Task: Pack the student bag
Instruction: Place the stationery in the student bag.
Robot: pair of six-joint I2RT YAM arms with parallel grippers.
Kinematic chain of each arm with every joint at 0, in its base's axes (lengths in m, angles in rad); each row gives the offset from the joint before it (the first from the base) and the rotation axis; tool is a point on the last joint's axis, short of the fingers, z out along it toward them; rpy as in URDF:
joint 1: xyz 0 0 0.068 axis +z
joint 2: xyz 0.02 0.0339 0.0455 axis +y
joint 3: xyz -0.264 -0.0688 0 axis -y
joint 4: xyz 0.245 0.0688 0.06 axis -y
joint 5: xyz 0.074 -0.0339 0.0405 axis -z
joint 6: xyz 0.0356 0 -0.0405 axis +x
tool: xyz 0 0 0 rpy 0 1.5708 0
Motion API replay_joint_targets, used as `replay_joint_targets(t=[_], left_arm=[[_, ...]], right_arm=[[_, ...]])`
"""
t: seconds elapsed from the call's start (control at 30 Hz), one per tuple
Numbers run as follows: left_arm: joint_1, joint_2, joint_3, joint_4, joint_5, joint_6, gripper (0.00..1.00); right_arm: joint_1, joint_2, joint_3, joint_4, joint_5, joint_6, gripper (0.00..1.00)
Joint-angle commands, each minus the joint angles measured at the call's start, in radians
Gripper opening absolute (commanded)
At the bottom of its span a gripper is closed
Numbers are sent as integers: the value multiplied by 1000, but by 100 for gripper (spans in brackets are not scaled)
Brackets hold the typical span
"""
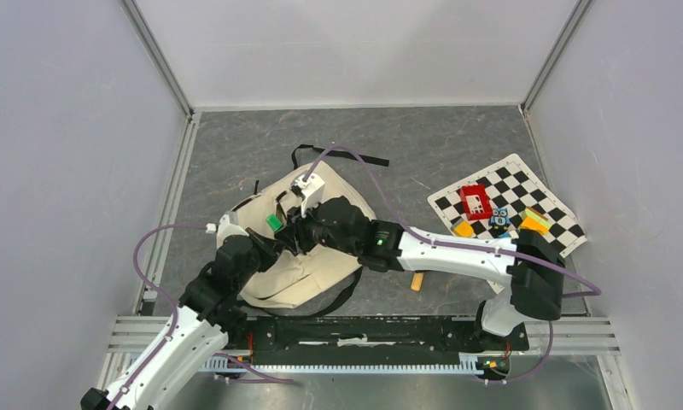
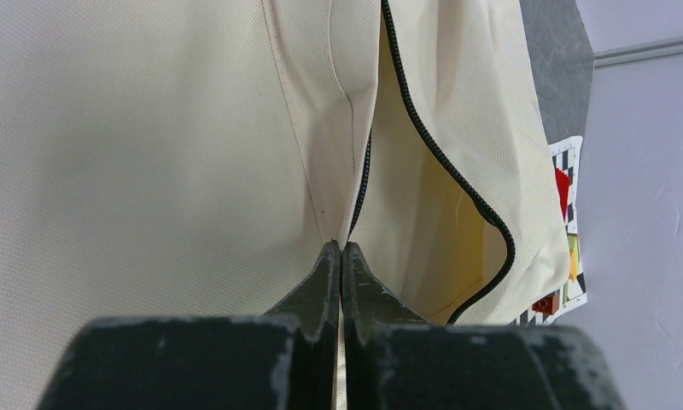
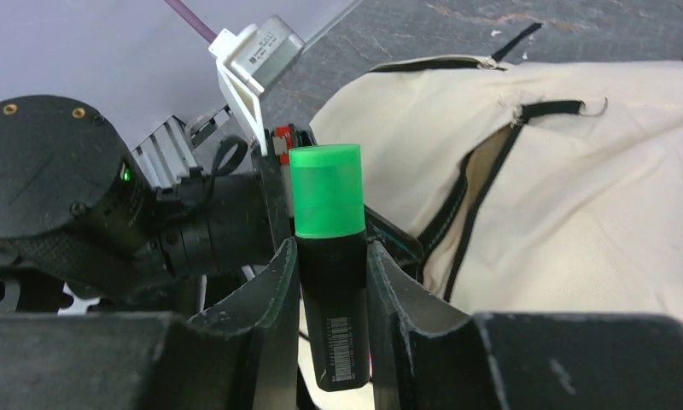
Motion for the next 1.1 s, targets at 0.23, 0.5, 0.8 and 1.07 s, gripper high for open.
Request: replay_joint_targets(t=[0.23, 0.5, 0.8, 1.07], left_arm=[[4, -6, 20, -29, -42, -22, 2], [4, -38, 30, -59, -62, -24, 2], [4, 1, 63, -47, -35, 23, 2], [4, 83, 98, -20, -2, 50, 2]], right_arm=[[19, 202, 126, 128, 139, -179, 0], [18, 235, 85, 111, 243, -314, 0], [14, 234, 91, -66, 282, -445, 0], [14, 293, 211, -252, 173, -573, 0]])
